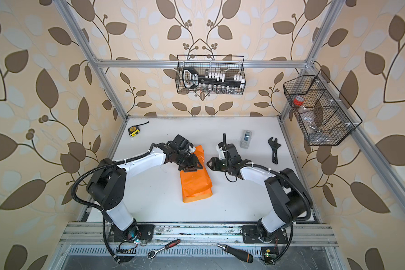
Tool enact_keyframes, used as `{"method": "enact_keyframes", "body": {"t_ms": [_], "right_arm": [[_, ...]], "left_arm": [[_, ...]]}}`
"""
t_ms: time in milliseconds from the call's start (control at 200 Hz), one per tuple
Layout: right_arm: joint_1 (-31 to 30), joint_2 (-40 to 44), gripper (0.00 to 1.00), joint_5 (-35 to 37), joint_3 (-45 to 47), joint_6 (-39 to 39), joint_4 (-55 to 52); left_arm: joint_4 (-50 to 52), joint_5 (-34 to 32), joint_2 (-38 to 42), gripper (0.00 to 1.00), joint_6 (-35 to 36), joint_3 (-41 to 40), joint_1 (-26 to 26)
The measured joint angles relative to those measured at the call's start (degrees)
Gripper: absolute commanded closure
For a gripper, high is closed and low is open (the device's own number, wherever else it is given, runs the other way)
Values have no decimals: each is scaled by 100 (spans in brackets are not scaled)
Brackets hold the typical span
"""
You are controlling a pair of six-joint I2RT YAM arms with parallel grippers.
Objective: Wrap a gift box in wrapping paper
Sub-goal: Wrap the gift box with the wrapping paper, then smooth out the wrapping paper on the gift box.
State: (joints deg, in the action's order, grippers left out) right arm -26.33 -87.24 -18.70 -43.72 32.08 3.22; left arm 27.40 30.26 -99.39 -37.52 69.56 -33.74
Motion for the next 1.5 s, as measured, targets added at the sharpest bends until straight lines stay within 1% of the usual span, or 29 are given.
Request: {"method": "enact_keyframes", "body": {"t_ms": [130, 225, 265, 325, 355, 425, 495, 575, 720, 860, 1150, 1370, 1500], "right_arm": [[-96, 573, 41, 7, 173, -170, -232], [-166, 850, 47, 37, 184, -234, -431], [-179, 929, 50, 52, 168, -262, -511], [-179, 964, 63, 83, 92, -264, -654], [-179, 951, 67, 94, 20, -243, -726], [-184, 844, 72, 116, -232, -245, -874], [-223, 614, 75, 136, -590, -238, -944], [-306, 275, 77, 164, -984, -238, -964], [-435, -295, 84, 197, -1429, -203, -988], [-516, -778, 86, 195, -1729, -184, -1027], [-691, -1268, 87, 175, -2076, -155, -994], [-645, -1687, 89, 219, -2319, -120, -901], [-490, -1958, 89, 225, -2483, -101, -785]], "left_arm": [[492, -144, -50, 55, 76, 337, -11], [874, -267, -26, 53, 170, 702, -11], [984, -345, 46, 53, 221, 839, -11], [1145, -439, 214, 54, 282, 968, -11], [1204, -501, 326, 56, 302, 997, -11], [1325, -579, 629, 59, 328, 997, -11], [1309, -632, 872, 66, 332, 894, -11], [1196, -623, 1005, 72, 284, 610, -11], [839, -570, 846, 74, 175, -109, -11], [586, -511, 579, 74, 44, -450, -61], [223, -468, 474, 75, -22, -455, -85], [72, -367, 426, 75, -22, -474, -85], [26, -358, 426, 76, -22, -505, -83]]}}
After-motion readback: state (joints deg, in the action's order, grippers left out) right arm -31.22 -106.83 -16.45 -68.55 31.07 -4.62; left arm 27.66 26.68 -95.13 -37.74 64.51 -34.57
